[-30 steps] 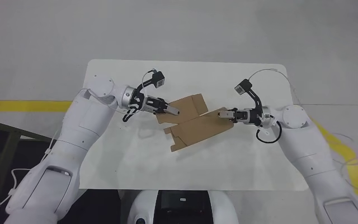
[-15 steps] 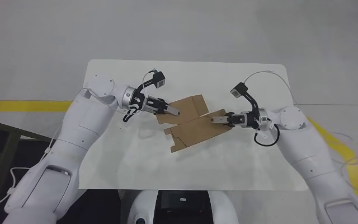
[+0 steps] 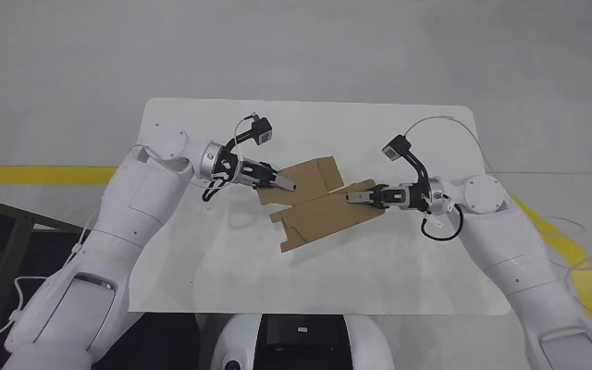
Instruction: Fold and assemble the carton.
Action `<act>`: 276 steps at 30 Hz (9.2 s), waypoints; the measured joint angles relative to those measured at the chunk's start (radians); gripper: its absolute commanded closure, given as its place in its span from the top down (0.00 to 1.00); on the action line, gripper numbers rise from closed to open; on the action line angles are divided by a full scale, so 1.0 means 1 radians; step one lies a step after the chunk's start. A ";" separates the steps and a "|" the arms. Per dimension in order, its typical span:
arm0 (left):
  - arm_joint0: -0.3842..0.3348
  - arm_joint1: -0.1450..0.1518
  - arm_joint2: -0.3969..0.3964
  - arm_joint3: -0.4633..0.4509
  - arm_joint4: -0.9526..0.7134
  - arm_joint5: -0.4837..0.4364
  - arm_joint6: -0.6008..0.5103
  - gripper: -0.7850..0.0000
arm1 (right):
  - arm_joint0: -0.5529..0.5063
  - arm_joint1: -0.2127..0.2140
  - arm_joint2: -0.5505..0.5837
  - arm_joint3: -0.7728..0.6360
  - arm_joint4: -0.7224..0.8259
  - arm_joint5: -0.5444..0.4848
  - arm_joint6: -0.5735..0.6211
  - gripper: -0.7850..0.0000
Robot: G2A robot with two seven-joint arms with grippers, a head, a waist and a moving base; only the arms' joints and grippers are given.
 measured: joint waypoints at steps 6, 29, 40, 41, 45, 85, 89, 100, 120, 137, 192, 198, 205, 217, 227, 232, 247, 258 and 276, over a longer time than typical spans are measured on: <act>0.001 0.001 -0.008 -0.002 -0.003 -0.012 0.006 1.00 | 0.005 0.003 -0.011 0.005 0.013 -0.004 -0.004 0.00; 0.050 0.013 -0.080 -0.022 -0.037 0.008 0.164 1.00 | -0.054 -0.008 0.039 0.025 0.013 0.041 -0.231 0.00; 0.060 0.016 -0.103 -0.048 -0.058 0.028 0.167 1.00 | -0.106 0.001 0.063 -0.068 -0.114 0.088 -0.296 0.00; 0.061 0.017 -0.107 -0.054 -0.056 0.029 0.164 1.00 | -0.108 0.001 0.065 -0.070 -0.118 0.091 -0.299 0.00; 0.071 0.026 -0.127 -0.085 -0.037 0.032 0.165 1.00 | -0.115 0.001 0.073 -0.080 -0.135 0.100 -0.309 0.00; 0.085 0.028 -0.132 -0.110 0.016 0.046 0.237 0.86 | -0.154 -0.012 0.106 -0.140 -0.166 0.114 -0.297 0.00; 0.085 0.028 -0.131 -0.106 0.020 0.050 0.237 0.75 | -0.154 -0.014 0.108 -0.141 -0.170 0.116 -0.294 0.00; 0.084 0.031 -0.120 -0.104 0.095 0.060 0.266 0.54 | -0.157 -0.017 0.114 -0.143 -0.180 0.119 -0.292 0.00; 0.086 0.033 -0.105 -0.111 0.172 0.082 0.295 0.00 | -0.162 -0.023 0.125 -0.148 -0.199 0.131 -0.297 0.00; 0.094 0.037 -0.122 -0.128 0.142 0.088 0.283 0.00 | -0.190 -0.016 0.212 -0.138 -0.255 0.063 -0.466 1.00; 0.100 0.030 -0.089 -0.172 0.063 0.072 0.165 0.00 | -0.073 -0.126 0.048 0.007 0.308 -0.030 -0.030 1.00; 0.100 0.029 -0.090 -0.174 0.058 0.069 0.165 0.00 | -0.068 -0.133 0.039 0.033 0.248 -0.039 -0.040 1.00; 0.103 0.031 -0.093 -0.185 0.056 0.070 0.163 0.00 | -0.053 -0.148 0.017 0.060 0.238 -0.037 -0.037 1.00; 0.107 0.031 -0.092 -0.190 0.054 0.071 0.165 0.00 | -0.039 -0.177 -0.004 0.093 0.314 0.007 0.007 1.00; 0.109 0.033 -0.094 -0.188 0.057 0.072 0.167 0.00 | -0.055 -0.176 0.057 0.069 0.341 0.030 0.030 1.00; 0.108 0.032 -0.091 -0.187 0.059 0.072 0.167 0.00 | -0.065 -0.177 0.073 0.049 0.316 0.030 0.030 1.00; 0.106 0.031 -0.085 -0.183 0.061 0.069 0.166 0.00 | -0.041 -0.190 0.064 0.067 0.195 -0.011 -0.011 0.69; 0.106 0.031 -0.084 -0.190 0.061 0.073 0.162 0.00 | -0.013 -0.197 0.052 0.101 0.083 -0.042 -0.058 0.45; 0.103 0.030 -0.080 -0.191 0.062 0.074 0.162 0.00 | -0.008 -0.201 0.054 0.103 0.006 -0.036 -0.095 0.00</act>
